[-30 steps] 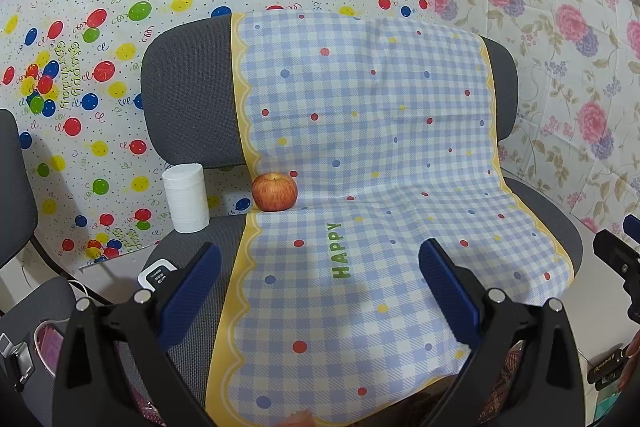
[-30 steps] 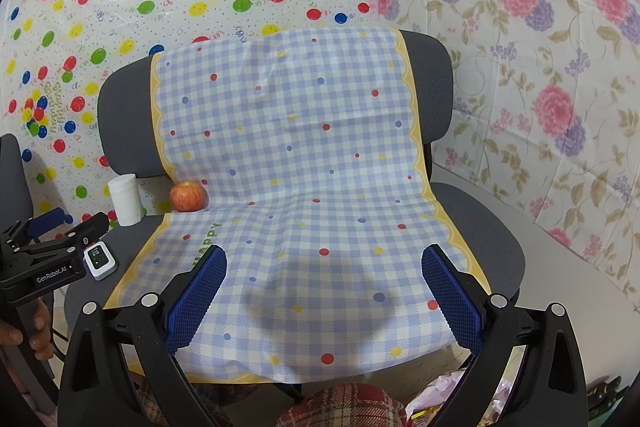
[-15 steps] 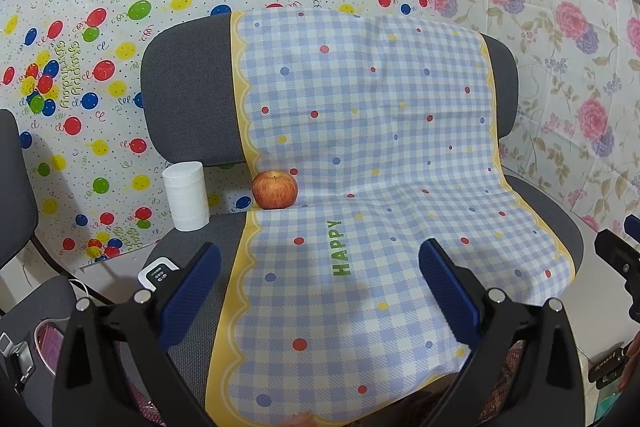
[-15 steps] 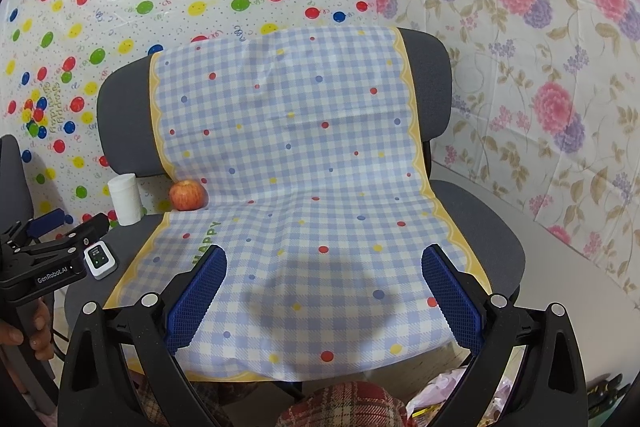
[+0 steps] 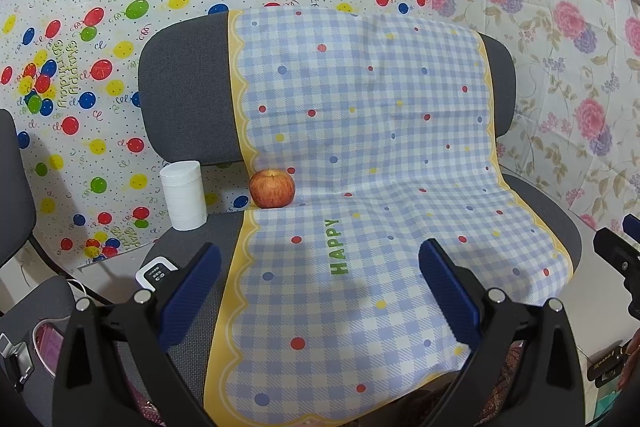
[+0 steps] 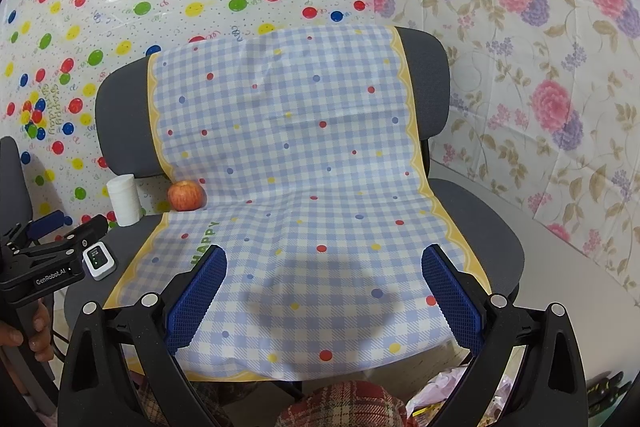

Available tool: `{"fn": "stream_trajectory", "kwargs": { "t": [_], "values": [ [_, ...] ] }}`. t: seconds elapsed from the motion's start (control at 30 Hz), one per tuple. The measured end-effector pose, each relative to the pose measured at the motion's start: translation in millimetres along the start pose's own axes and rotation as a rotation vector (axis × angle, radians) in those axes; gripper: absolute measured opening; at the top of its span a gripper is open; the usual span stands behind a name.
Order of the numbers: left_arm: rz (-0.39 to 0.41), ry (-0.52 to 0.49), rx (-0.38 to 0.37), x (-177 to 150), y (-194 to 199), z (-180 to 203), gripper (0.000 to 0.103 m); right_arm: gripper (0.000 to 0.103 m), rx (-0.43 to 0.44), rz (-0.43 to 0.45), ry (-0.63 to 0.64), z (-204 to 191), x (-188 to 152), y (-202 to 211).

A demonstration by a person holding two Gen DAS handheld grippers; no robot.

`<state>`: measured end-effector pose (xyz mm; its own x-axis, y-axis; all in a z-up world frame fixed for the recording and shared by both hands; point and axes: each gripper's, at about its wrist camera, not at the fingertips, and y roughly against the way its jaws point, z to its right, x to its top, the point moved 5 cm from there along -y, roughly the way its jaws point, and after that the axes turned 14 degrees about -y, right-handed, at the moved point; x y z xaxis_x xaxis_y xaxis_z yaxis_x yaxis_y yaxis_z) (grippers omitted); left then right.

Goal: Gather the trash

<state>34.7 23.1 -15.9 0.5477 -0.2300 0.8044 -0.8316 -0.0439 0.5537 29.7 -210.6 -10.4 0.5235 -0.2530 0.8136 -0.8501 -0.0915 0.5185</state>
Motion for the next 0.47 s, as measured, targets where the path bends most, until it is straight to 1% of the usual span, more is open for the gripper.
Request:
{"fn": "stream_trajectory", "kwargs": {
  "t": [0.1,0.2,0.33,0.47],
  "values": [
    [0.012,-0.005,0.003,-1.3,-0.4,0.4,0.096,0.097,0.001,-0.003,-0.002,1.3,-3.2,-0.9],
    [-0.007,0.000,-0.018,-4.1,-8.7,1.1,0.096,0.097,-0.002,-0.013,-0.008,3.8,-7.4,-6.5],
    [-0.069,0.046,-0.051,-13.1,-31.5,-3.2,0.096,0.097,-0.014,-0.026,-0.019,7.6,-7.5,-23.7],
    [-0.135,0.047,-0.046,-28.6,-66.3,-9.7,0.096,0.097,-0.014,-0.032,-0.067,17.7,-5.4,-57.1]
  ]
}}
